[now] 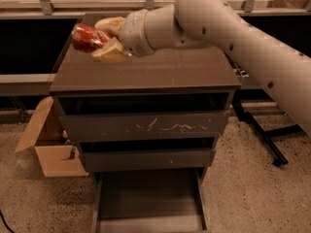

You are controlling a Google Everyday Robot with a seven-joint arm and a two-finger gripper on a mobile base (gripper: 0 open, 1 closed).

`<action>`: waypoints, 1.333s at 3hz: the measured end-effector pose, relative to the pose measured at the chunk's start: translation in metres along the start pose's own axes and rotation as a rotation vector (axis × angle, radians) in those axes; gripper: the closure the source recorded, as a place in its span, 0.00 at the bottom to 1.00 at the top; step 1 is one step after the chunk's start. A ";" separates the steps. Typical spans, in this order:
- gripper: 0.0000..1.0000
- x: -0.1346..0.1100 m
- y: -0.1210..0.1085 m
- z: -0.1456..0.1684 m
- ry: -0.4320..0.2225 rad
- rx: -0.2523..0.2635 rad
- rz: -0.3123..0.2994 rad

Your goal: Place coke can into bottom drawer

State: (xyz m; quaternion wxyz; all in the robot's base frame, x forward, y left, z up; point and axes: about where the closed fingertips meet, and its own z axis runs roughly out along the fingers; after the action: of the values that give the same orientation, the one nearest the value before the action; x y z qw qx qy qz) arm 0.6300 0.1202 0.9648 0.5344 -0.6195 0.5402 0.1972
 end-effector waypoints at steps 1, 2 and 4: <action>1.00 0.023 0.058 0.014 -0.001 -0.033 0.073; 1.00 0.046 0.102 0.030 0.035 -0.104 0.096; 1.00 0.062 0.134 0.021 0.089 -0.206 0.112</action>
Offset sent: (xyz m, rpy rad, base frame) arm -0.0340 0.0091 -0.0418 0.0171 0.0671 -0.0006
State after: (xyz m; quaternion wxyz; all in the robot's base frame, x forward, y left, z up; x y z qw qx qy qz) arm 0.5399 0.1305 0.8462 0.4314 -0.6482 0.5740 0.2533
